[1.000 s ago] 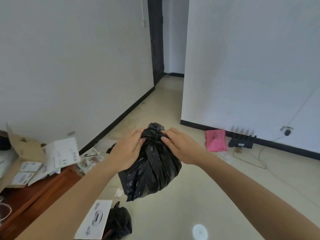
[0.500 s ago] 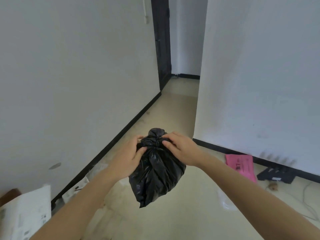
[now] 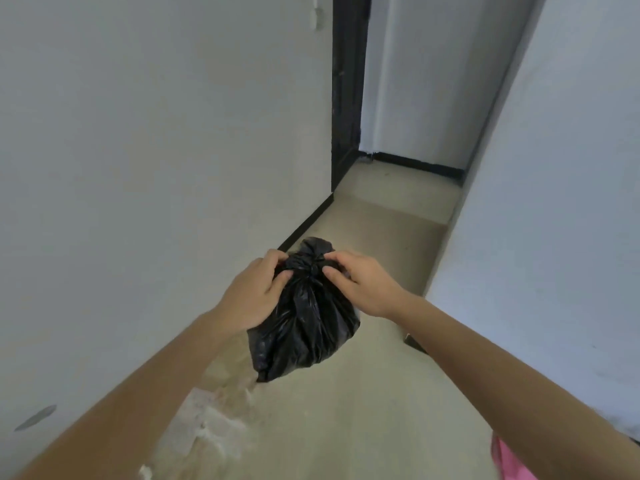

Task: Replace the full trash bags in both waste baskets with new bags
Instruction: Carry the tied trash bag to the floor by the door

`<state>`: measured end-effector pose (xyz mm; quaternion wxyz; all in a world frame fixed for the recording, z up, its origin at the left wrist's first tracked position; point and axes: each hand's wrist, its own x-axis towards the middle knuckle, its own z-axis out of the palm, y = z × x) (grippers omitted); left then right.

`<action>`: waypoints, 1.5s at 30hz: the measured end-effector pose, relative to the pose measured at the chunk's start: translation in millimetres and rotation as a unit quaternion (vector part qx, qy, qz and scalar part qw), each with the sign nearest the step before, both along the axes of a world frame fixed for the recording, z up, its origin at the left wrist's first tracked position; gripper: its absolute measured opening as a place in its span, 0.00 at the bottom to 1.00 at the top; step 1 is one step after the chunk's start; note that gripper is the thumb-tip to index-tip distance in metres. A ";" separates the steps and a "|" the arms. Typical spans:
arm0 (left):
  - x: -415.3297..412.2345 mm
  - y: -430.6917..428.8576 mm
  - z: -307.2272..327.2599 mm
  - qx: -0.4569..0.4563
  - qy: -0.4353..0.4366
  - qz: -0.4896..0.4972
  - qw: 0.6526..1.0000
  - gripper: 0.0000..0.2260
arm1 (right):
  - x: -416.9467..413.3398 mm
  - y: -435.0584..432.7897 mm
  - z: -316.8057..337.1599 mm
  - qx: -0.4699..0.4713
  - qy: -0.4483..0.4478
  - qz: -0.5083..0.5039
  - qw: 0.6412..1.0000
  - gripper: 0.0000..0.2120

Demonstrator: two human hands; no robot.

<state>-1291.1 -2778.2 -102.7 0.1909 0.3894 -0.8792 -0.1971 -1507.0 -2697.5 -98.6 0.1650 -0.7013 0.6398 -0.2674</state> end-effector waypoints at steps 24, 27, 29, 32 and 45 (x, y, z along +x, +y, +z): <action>-383.0 -630.9 -0.5 -0.082 -0.017 -0.057 0.995 0.12 | -390.7 -617.5 -2.7 -0.012 0.011 -0.044 0.999 0.13; -409.9 -709.1 -21.7 -0.091 -0.001 -0.050 0.995 0.13 | -420.4 -696.6 -17.9 -0.006 0.023 -0.034 0.999 0.12; -435.5 -764.3 -39.7 -0.088 0.006 -0.050 0.995 0.16 | -443.9 -750.8 -33.9 -0.010 0.021 -0.052 0.998 0.12; -479.3 -857.5 -70.7 -0.091 -0.007 -0.061 0.994 0.18 | -481.6 -839.8 -63.6 0.010 0.016 -0.082 0.996 0.11; -620.3 -1161.1 -263.5 0.136 -0.073 0.029 0.988 0.10 | -589.2 -1128.3 -246.0 0.190 -0.045 -0.241 0.950 0.11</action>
